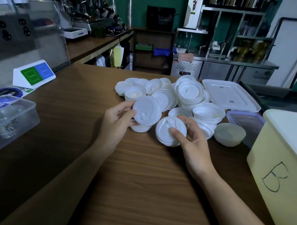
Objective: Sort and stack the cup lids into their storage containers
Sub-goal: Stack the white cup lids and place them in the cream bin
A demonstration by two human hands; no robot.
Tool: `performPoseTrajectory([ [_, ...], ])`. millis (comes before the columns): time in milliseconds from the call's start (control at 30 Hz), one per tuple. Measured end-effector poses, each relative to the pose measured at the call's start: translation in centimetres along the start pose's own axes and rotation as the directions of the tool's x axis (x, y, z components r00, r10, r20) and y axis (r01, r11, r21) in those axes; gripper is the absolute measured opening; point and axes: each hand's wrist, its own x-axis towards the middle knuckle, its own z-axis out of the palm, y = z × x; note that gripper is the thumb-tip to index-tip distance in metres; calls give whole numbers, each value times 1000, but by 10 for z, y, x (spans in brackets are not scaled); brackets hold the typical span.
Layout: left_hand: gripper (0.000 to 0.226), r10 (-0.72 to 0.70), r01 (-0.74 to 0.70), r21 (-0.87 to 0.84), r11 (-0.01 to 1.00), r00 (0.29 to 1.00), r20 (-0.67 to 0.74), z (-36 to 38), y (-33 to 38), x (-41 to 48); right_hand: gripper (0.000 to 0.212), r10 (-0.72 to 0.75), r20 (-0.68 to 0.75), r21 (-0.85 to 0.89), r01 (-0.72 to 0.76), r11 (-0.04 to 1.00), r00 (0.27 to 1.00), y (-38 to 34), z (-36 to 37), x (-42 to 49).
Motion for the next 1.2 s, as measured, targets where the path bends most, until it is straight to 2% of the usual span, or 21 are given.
performPoseTrajectory([
  [100,38,-6,3,28,1000,993,121,2,-4,-1,36,0,26,10,0,1000,1000,0,0,0],
  [200,43,84,-133,170,976,959,272,5,-12,-4,32,22,44,37,-24,999,999,0,1,0],
  [300,40,135,-221,199,955,919,370,10,-14,-8,28,40,64,20,-41,999,997,-2,3,-1],
  [367,41,119,-192,186,964,931,344,14,-14,-11,28,48,88,10,-49,999,995,-4,4,-2],
  [433,38,88,-136,179,974,964,252,18,-15,-15,25,51,117,1,-52,999,992,-5,5,-4],
  [567,20,87,-120,251,961,987,137,21,-15,-19,24,48,116,-29,-45,999,992,-8,4,-7],
  [700,24,7,-46,257,965,988,152,17,-16,-18,27,56,68,-15,-55,998,996,-9,4,-5],
  [833,25,65,-104,173,979,974,216,17,-13,-16,52,58,87,-22,-56,998,995,-8,5,-5],
  [900,29,117,-169,175,970,954,275,18,-15,-17,47,48,102,-11,-47,999,994,-8,5,-6],
  [1000,33,179,-250,237,939,942,284,21,-21,-18,42,39,100,11,-40,999,994,-8,4,-6],
  [1200,26,85,-134,149,980,951,296,24,-16,-21,43,51,108,90,-61,994,993,-8,1,-5],
])
